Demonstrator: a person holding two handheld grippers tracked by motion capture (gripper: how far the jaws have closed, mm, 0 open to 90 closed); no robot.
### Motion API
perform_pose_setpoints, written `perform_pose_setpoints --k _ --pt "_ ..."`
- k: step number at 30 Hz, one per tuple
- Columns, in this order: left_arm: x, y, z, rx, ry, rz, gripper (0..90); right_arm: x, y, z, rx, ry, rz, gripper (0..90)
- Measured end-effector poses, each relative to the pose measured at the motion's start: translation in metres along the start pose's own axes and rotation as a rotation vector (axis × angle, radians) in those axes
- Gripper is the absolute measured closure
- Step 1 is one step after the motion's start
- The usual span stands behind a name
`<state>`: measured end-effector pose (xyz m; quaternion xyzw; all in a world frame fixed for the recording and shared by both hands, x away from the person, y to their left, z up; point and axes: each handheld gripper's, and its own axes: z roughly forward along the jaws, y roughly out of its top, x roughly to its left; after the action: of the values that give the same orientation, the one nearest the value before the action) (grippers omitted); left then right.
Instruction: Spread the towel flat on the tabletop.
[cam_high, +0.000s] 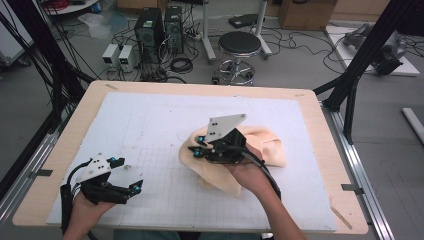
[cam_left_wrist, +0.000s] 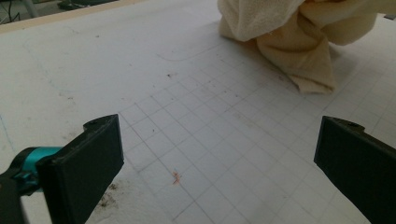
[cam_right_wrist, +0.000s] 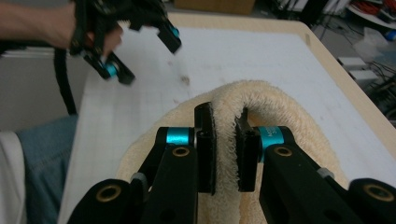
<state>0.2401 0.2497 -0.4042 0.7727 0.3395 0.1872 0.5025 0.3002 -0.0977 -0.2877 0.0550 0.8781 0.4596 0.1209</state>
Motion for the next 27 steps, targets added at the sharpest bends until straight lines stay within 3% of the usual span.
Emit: perform_pose_setpoints --k 3,5,6,7,12,15,19,23,27 --pt "0.000 0.000 -0.001 -0.005 0.000 -0.001 1.8 0.005 0.014 0.016 -0.010 0.032 0.014 82.1" --pt "0.000 0.000 -0.001 -0.004 -0.003 -0.003 1.8 0.006 0.013 0.025 0.005 0.035 0.018 80.7" --pt "0.000 0.000 -0.001 -0.003 -0.004 -0.001 2.0 0.006 0.011 0.031 0.020 0.039 0.026 79.1" --pt "0.000 0.000 -0.001 0.000 -0.008 -0.002 2.9 0.004 -0.002 0.050 0.045 0.068 0.063 73.6" --pt "-0.002 0.000 -0.001 0.000 -0.022 0.006 5.8 0.002 -0.026 0.068 0.084 0.104 0.111 65.9" --pt "-0.004 0.000 0.000 0.006 -0.027 0.006 11.2 0.005 -0.037 0.061 0.084 0.094 0.126 56.3" --pt "-0.005 0.001 0.000 0.009 -0.035 0.014 12.4 0.010 -0.044 0.048 0.060 0.083 0.111 52.1" --pt "-0.008 0.001 0.000 0.012 -0.042 0.019 12.6 0.016 -0.061 0.031 0.037 0.086 0.114 50.4" --pt "-0.010 0.002 0.003 0.016 -0.055 0.030 14.1 0.025 -0.083 0.024 0.060 0.087 0.089 51.0"
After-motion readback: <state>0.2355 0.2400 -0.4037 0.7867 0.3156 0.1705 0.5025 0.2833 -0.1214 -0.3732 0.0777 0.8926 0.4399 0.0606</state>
